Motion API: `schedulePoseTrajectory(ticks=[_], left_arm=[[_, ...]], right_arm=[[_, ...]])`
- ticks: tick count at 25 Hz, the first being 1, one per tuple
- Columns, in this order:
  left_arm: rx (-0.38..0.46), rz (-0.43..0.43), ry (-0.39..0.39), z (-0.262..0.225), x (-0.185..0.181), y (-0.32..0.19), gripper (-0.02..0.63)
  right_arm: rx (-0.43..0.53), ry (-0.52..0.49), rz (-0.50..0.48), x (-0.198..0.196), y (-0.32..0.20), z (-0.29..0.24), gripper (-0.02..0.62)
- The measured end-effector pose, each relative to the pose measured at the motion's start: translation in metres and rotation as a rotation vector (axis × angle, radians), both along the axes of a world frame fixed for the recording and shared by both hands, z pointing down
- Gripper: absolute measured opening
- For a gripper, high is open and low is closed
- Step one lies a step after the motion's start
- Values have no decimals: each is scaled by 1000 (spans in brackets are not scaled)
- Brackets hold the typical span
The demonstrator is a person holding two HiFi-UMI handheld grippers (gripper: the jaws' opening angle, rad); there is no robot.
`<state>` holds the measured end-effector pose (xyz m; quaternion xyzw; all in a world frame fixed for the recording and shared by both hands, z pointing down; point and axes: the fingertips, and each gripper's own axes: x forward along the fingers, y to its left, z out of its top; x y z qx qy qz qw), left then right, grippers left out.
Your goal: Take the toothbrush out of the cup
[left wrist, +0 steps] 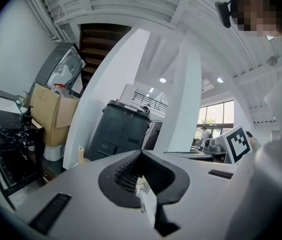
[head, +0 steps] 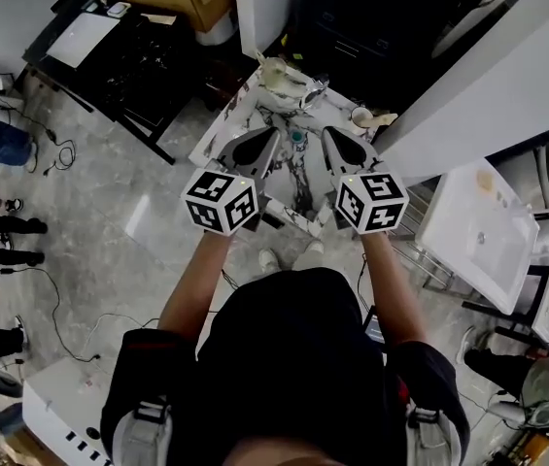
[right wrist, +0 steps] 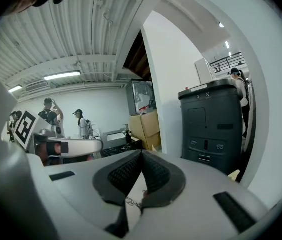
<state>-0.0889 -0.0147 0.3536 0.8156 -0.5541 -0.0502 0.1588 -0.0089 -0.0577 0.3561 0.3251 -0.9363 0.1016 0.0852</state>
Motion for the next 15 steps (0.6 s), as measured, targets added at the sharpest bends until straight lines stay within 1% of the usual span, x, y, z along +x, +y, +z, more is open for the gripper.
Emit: schedulePoseTrajectory(ticks=[6,15], left_arm=[[-33,46,21,14,15,-17,8],[-77,107,-2,29,47,-50,8]], right_arm=[[-27,13,56,21,-15,14,34],[-84,17,126,61,-54,33,34]])
